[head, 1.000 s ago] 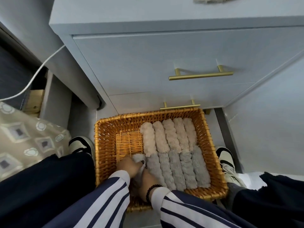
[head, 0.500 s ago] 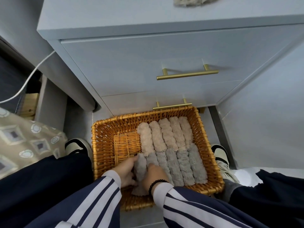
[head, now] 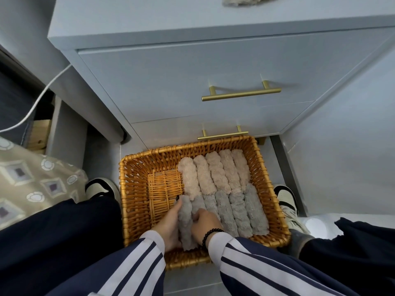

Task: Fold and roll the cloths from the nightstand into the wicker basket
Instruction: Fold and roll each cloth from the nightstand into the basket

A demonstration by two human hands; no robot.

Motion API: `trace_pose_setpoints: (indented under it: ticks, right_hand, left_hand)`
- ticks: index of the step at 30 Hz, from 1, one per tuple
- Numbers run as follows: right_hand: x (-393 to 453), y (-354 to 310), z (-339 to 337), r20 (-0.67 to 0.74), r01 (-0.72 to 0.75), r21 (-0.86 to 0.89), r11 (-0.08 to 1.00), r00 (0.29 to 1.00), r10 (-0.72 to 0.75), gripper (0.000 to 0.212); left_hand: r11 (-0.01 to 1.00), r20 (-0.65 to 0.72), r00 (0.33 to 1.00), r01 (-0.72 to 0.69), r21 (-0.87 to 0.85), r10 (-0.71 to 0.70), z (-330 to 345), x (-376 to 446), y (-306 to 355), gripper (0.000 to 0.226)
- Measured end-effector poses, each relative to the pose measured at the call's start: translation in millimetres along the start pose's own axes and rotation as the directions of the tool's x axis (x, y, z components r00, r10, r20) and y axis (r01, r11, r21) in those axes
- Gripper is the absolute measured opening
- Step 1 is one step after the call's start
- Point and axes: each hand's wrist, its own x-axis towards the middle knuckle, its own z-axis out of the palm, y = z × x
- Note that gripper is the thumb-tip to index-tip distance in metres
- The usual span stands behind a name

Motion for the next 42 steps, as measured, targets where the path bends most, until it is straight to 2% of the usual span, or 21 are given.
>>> trace_pose_setpoints:
  ticks: [4, 8, 14, 21, 30, 34, 38, 42]
  right_hand:
    - [2, 1, -1, -0.002, -0.007, 0.035, 0.999, 1.0, 0.007, 0.029]
    - [1, 2, -1, 0.0, -0.01, 0.059, 0.998, 1.0, 0.01, 0.028]
    - [-7, 2, -10, 0.005, 0.003, 0.031, 1.0, 1.0, -0.003, 0.027]
    - [-27, -1, -27, -0.043, 0.012, 0.06, 0.998, 0.999, -0.009, 0.029]
    - [-56, -16, -59, -0.171, 0.121, 0.127, 0.985, 0.98, -0.098, 0.031]
    - [-69, -28, -79, -0.245, 0.171, 0.203, 0.964, 0.962, -0.119, 0.018]
    - [-86, -38, -104, -0.279, 0.225, 0.241, 0.944, 0.948, -0.154, 0.027]
    - [-117, -46, -141, -0.355, 0.295, 0.222, 0.93, 0.912, -0.204, 0.019]
  left_hand:
    - [0.999, 0.055, 0.998, -0.009, -0.044, 0.012, 6, 2, -1, 0.081]
    - [0.996, 0.0, 0.997, -0.075, -0.053, 0.075, 4, 8, 1, 0.079]
    - [0.989, -0.155, 0.978, -0.132, 0.065, 0.14, -3, -3, -2, 0.079]
    - [0.96, -0.219, 0.947, -0.189, 0.205, 0.233, 3, -33, 11, 0.071]
    - [0.89, -0.216, 0.901, -0.288, 0.353, 0.377, 21, -85, 29, 0.071]
    - [0.86, -0.24, 0.855, -0.36, 0.363, 0.46, 35, -121, 31, 0.073]
    - [0.804, -0.258, 0.8, -0.403, 0.438, 0.542, 53, -161, 38, 0.067]
    - [0.719, -0.214, 0.741, -0.472, 0.51, 0.637, 70, -199, 55, 0.072]
